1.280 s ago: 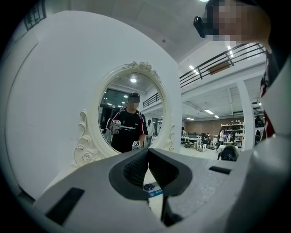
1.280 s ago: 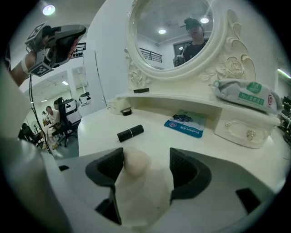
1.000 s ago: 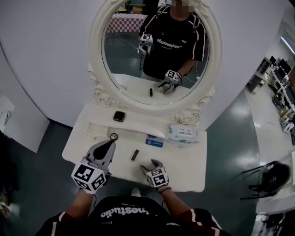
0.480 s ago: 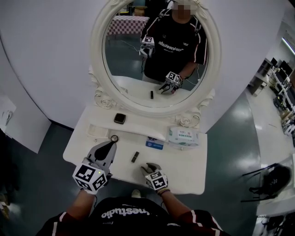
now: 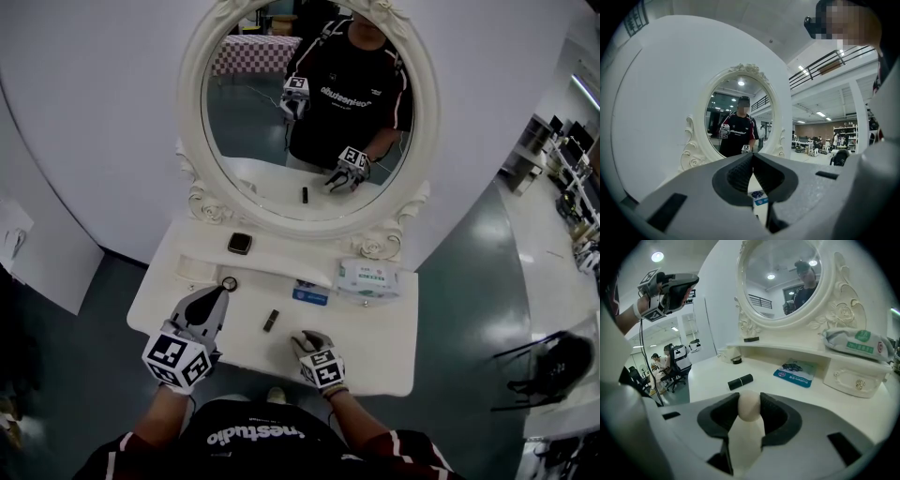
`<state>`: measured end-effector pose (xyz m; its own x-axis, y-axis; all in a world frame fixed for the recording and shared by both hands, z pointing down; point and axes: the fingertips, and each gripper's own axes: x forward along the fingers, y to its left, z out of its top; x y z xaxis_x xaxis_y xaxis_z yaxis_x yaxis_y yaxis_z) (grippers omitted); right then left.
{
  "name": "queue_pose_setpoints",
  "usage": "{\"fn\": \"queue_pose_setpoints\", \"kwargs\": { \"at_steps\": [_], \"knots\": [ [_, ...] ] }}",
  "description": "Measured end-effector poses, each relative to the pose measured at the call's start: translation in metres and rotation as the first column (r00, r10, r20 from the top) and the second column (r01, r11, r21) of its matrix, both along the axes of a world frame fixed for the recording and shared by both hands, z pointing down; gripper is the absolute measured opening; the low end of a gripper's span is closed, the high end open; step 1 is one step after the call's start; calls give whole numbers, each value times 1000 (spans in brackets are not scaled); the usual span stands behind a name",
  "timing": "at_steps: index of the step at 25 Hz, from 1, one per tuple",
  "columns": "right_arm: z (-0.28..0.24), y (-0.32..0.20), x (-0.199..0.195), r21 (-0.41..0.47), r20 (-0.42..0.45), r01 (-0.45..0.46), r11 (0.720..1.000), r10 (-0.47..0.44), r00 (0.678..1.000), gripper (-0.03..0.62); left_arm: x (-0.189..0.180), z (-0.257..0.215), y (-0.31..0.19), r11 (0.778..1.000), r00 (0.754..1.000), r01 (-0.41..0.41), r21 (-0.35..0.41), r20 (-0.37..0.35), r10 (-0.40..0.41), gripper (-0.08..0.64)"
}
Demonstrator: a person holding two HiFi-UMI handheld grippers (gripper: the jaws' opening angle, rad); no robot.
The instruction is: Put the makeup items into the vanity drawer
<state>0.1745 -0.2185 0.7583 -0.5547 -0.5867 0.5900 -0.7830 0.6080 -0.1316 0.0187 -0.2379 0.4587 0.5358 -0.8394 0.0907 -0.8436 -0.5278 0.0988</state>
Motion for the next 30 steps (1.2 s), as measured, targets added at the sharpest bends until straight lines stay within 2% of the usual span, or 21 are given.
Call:
{"fn": "queue_pose_setpoints", "kwargs": {
  "at_steps": [8, 17, 24, 30],
  "knots": [
    [-31, -7, 20, 38, 27, -68, 997, 67, 997, 146, -14, -3, -1, 999, 999, 35, 1, -3, -35, 6],
    [-108, -29, 33, 151, 63, -171, 974, 163, 985, 146, -34, -6, -19, 1000, 999, 22, -2, -25, -22, 6],
    [-183, -47, 25, 273, 87, -216, 937, 199, 976, 146, -58, -13, -40, 1000, 1000, 19, 20, -20, -19, 6],
    [-257, -59, 5, 409, 142, -250, 877, 210, 967, 146, -85, -15, -54, 999, 1000, 15, 37, -22, -14, 6]
  ]
}}
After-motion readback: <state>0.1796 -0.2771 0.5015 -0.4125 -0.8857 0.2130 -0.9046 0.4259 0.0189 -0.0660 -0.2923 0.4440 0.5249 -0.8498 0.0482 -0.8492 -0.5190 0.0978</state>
